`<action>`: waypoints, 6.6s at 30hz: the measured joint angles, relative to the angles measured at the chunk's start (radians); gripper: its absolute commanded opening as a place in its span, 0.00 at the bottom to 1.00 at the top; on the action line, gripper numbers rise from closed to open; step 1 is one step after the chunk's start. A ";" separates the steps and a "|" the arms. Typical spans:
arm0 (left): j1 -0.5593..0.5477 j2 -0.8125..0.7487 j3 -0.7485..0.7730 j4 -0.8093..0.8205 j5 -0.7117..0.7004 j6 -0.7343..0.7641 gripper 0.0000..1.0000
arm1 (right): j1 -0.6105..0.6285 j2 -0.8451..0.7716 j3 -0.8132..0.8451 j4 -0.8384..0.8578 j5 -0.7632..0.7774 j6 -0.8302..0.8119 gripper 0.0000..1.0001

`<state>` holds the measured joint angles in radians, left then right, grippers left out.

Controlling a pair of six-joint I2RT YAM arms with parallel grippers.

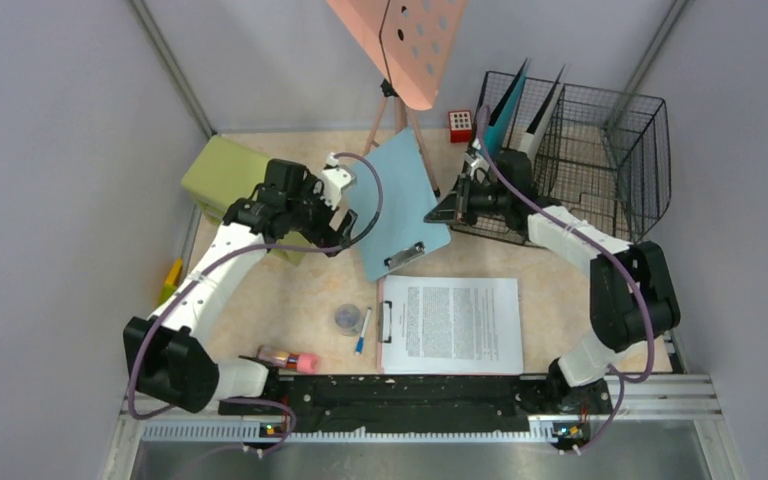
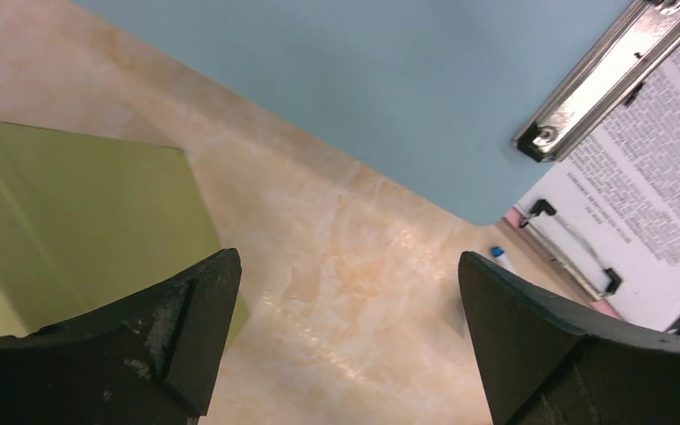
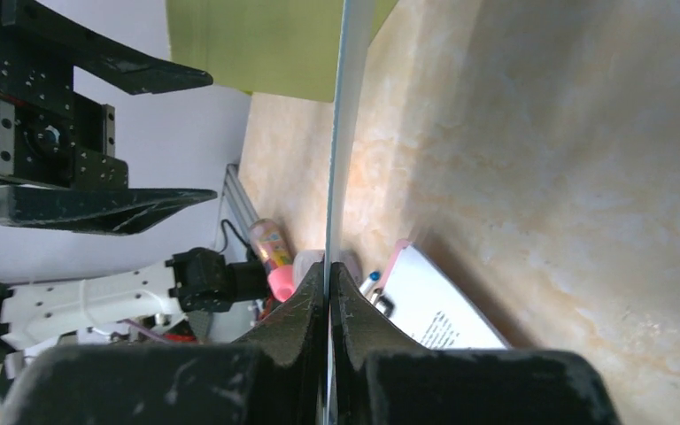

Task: Organize the desk
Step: Pick up the folder from the center of the board.

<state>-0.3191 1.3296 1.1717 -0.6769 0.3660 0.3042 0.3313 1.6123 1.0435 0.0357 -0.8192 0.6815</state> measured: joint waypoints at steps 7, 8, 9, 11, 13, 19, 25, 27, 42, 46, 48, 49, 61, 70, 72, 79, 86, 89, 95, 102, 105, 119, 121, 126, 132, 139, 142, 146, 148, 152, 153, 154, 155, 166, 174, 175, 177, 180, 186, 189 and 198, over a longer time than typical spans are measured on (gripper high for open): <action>-0.024 -0.173 -0.106 0.050 -0.050 0.285 0.98 | -0.006 -0.069 0.020 -0.049 -0.052 0.049 0.00; -0.026 -0.187 -0.113 0.052 -0.050 0.319 0.98 | -0.006 -0.079 0.034 -0.057 -0.061 0.055 0.00; -0.028 -0.193 -0.115 0.059 -0.050 0.346 0.98 | -0.006 -0.088 0.050 -0.064 -0.069 0.063 0.00; -0.031 -0.194 -0.116 0.085 -0.050 0.406 0.98 | -0.007 -0.103 0.079 -0.070 -0.081 0.077 0.00; -0.034 -0.190 -0.116 0.103 -0.052 0.466 0.98 | -0.010 -0.121 0.092 -0.068 -0.097 0.100 0.00; -0.037 -0.159 -0.118 0.193 -0.098 0.589 0.98 | -0.042 -0.136 0.088 -0.028 -0.145 0.219 0.00; -0.045 -0.133 -0.120 0.275 -0.179 0.660 0.98 | -0.058 -0.136 0.046 0.032 -0.156 0.294 0.00; -0.050 -0.130 -0.120 0.284 -0.211 0.697 0.98 | -0.058 -0.136 0.028 0.040 -0.158 0.312 0.00; -0.080 -0.237 -0.269 0.446 -0.114 1.083 0.98 | -0.068 -0.171 -0.026 0.119 -0.170 0.410 0.00; -0.081 -0.265 -0.355 0.551 -0.042 1.139 0.98 | -0.068 -0.179 -0.048 0.148 -0.183 0.437 0.00; -0.081 -0.266 -0.389 0.594 -0.006 1.169 0.98 | -0.068 -0.180 -0.051 0.153 -0.190 0.447 0.00; -0.081 -0.265 -0.404 0.612 0.009 1.184 0.98 | -0.068 -0.180 -0.051 0.155 -0.195 0.452 0.00; -0.082 -0.217 -0.495 0.950 0.168 1.252 0.87 | -0.075 -0.209 -0.089 0.206 -0.223 0.492 0.00; -0.088 -0.214 -0.525 1.067 0.274 1.294 0.58 | -0.084 -0.218 -0.103 0.212 -0.231 0.502 0.00; -0.094 -0.214 -0.530 1.073 0.293 1.309 0.51 | -0.085 -0.220 -0.103 0.212 -0.232 0.504 0.00; -0.117 -0.214 -0.554 1.074 0.336 1.378 0.18 | -0.087 -0.228 -0.103 0.216 -0.238 0.508 0.00; -0.129 -0.215 -0.566 1.086 0.338 1.400 0.00 | -0.093 -0.236 -0.109 0.218 -0.242 0.506 0.00; -0.132 -0.219 -0.575 1.101 0.328 1.396 0.00 | -0.096 -0.237 -0.114 0.218 -0.245 0.506 0.00; -0.146 -0.246 -0.603 1.168 0.293 1.350 0.00 | -0.104 -0.240 -0.121 0.216 -0.256 0.508 0.00; -0.151 -0.278 -0.626 1.210 0.257 1.304 0.28 | -0.112 -0.252 -0.156 0.323 -0.285 0.585 0.00; -0.152 -0.285 -0.645 1.219 0.248 1.293 0.45 | -0.112 -0.252 -0.171 0.390 -0.295 0.625 0.00; -0.146 -0.297 -0.701 1.230 0.249 1.292 0.62 | -0.171 -0.252 -0.187 0.511 -0.270 0.695 0.00; -0.146 -0.292 -0.701 1.236 0.251 1.295 0.62 | -0.171 -0.252 -0.187 0.510 -0.269 0.692 0.00; -0.146 -0.255 -0.678 1.234 0.255 1.319 0.60 | -0.171 -0.252 -0.188 0.498 -0.267 0.687 0.00; -0.146 -0.201 -0.602 1.230 0.275 1.358 0.49 | -0.171 -0.257 -0.200 0.476 -0.266 0.672 0.00; -0.148 -0.179 -0.569 1.221 0.293 1.394 0.26 | -0.171 -0.257 -0.200 0.472 -0.266 0.664 0.00; -0.151 -0.179 -0.570 1.215 0.299 1.404 0.06 | -0.171 -0.257 -0.200 0.472 -0.266 0.663 0.00; -0.153 -0.185 -0.573 1.230 0.299 1.416 0.00 | -0.171 -0.257 -0.200 0.443 -0.266 0.645 0.00; -0.154 -0.196 -0.581 1.238 0.297 1.416 0.00 | -0.171 -0.257 -0.200 0.434 -0.266 0.640 0.07; -0.156 -0.218 -0.603 1.252 0.291 1.401 0.00 | -0.171 -0.257 -0.200 0.426 -0.267 0.628 0.33; -0.156 -0.224 -0.608 1.253 0.290 1.394 0.00 | -0.171 -0.259 -0.200 0.423 -0.267 0.626 0.38; -0.158 -0.229 -0.611 1.254 0.289 1.387 0.00 | -0.171 -0.261 -0.199 0.419 -0.267 0.623 0.49; -0.159 -0.236 -0.615 1.255 0.287 1.374 0.00 | -0.171 -0.264 -0.199 0.416 -0.267 0.620 0.62; -0.193 -0.349 -0.644 1.256 0.234 1.254 0.00 | -0.171 -0.309 -0.070 0.241 -0.270 0.430 0.94; -0.217 -0.492 -0.621 1.071 0.171 1.157 0.00 | -0.171 -0.324 0.141 -0.121 -0.187 0.081 0.95; -0.222 -0.505 -0.607 1.025 0.157 1.140 0.00 | -0.171 -0.324 0.172 -0.172 -0.169 0.032 0.95; -0.237 -0.520 -0.560 0.912 0.122 1.103 0.00 | -0.171 -0.324 0.231 -0.261 -0.130 -0.060 0.95; -0.265 -0.520 -0.465 0.743 0.056 1.044 0.00 | -0.171 -0.324 0.294 -0.345 -0.078 -0.167 0.96; -0.347 -0.435 -0.156 0.353 -0.128 0.828 0.00 | -0.187 -0.323 0.341 -0.439 -0.033 -0.297 0.96; -0.365 -0.425 -0.064 0.205 -0.190 0.724 0.00 | -0.235 -0.323 0.360 -0.456 -0.039 -0.315 0.96; -0.376 -0.369 0.183 -0.119 -0.232 0.474 0.00 | -0.465 -0.321 0.447 -0.527 -0.031 -0.362 0.97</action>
<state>-0.6949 0.9604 1.3544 -0.7956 0.1341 0.7784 -0.1337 1.2915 1.4902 -0.4915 -0.8501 0.3191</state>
